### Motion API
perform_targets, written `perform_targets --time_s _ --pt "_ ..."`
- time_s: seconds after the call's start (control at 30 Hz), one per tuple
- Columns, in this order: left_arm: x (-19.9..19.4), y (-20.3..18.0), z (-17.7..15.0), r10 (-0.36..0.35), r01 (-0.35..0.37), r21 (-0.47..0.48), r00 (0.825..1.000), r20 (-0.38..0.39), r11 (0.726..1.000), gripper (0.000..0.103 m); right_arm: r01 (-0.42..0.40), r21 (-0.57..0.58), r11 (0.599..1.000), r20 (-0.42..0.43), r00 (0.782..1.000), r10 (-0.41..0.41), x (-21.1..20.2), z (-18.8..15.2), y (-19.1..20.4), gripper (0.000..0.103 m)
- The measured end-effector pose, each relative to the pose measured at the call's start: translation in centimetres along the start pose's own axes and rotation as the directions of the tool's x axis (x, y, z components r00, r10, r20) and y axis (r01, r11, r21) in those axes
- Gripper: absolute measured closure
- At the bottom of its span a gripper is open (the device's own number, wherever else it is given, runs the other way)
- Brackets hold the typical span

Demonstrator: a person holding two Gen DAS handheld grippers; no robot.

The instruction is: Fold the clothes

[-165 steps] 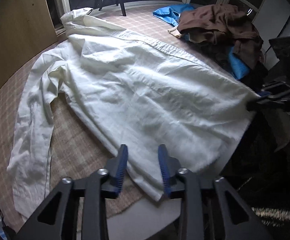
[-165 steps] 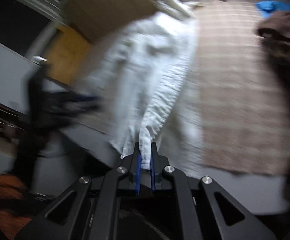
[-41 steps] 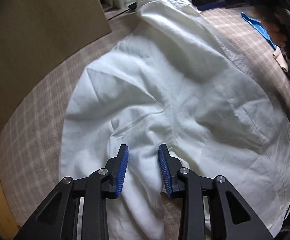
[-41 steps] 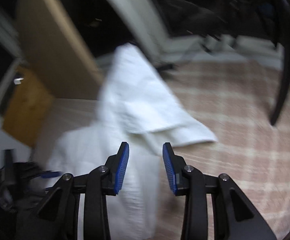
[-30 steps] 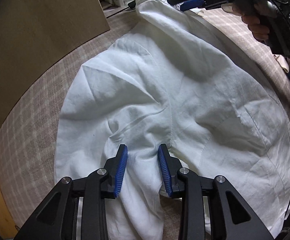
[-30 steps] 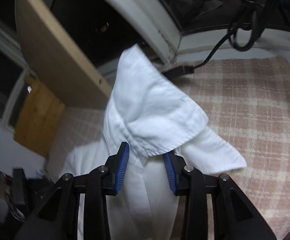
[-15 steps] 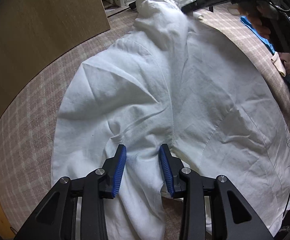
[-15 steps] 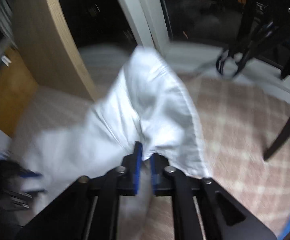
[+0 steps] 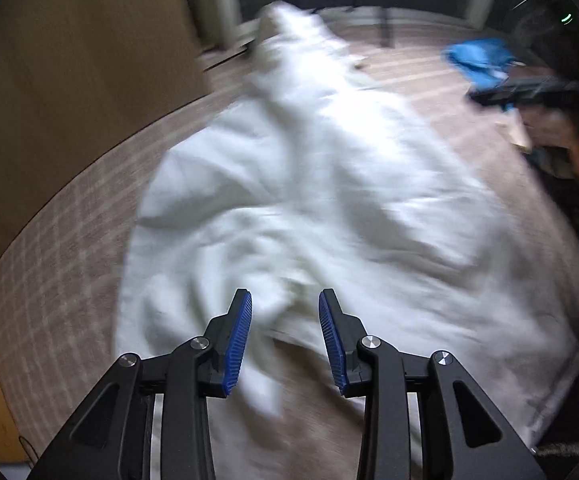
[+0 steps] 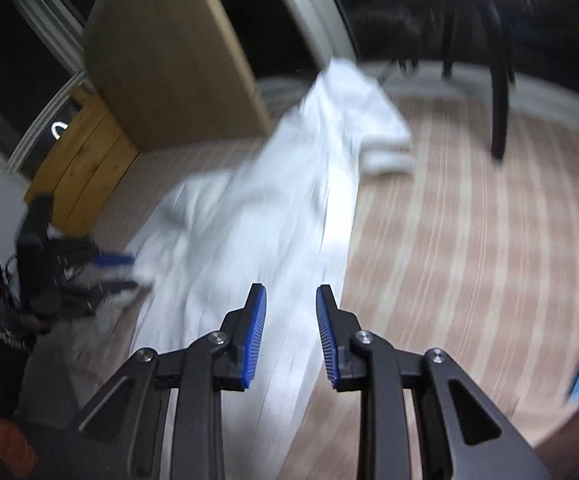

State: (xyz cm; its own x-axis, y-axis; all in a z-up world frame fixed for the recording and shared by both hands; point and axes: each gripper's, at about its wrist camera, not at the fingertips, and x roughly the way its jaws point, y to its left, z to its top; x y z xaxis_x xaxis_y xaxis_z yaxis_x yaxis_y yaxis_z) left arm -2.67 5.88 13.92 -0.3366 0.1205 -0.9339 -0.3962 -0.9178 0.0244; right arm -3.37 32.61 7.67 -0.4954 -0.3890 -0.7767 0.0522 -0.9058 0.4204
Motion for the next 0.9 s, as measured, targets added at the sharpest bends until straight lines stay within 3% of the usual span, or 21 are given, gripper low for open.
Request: perform_targets --time_s 0.1,0.23,0.37,0.67,0.7,0.73,0.9 --pt "-0.7 -4.5 0.5 -0.051 0.05 0.072 0.999 0.018 0.996 0.07 0.002 0.04 0.999 -0.039 0.999 -0.001 1.6 -2.6 -0.8 0.077" --pt "-0.9 -8.3 2.5 -0.131 0.125 0.171 0.991 0.024 0.977 0.069 -0.055 0.097 0.994 -0.055 0.997 0.061 2.5 -4.7 -1.2 0.077" --pt "1.4 -10.5 3.9 -0.189 0.186 0.176 0.982 0.003 0.967 0.07 -0.044 0.09 0.995 -0.073 0.996 0.051 3.4 -5.4 -1.4 0.077" --pt "5.7 -11.9 3.6 -0.162 0.175 0.182 0.983 -0.084 0.968 0.07 -0.004 -0.007 1.0 -0.127 0.992 0.003 4.5 -6.7 0.2 0.078" --pt "5.8 -11.9 3.5 -0.163 0.175 0.18 0.983 -0.084 0.968 0.07 -0.009 -0.018 1.0 -0.132 0.991 0.007 4.5 -6.7 0.4 0.083" --pt "5.8 -11.9 3.5 -0.162 0.174 0.183 0.984 -0.077 0.968 0.07 -0.023 -0.03 0.999 -0.14 0.99 0.019 4.4 -6.8 0.7 0.101" --pt "5.5 -11.9 3.3 -0.166 0.177 0.182 0.983 -0.072 0.967 0.068 -0.033 -0.062 0.998 -0.109 0.994 0.026 1.5 -7.0 0.9 0.1"
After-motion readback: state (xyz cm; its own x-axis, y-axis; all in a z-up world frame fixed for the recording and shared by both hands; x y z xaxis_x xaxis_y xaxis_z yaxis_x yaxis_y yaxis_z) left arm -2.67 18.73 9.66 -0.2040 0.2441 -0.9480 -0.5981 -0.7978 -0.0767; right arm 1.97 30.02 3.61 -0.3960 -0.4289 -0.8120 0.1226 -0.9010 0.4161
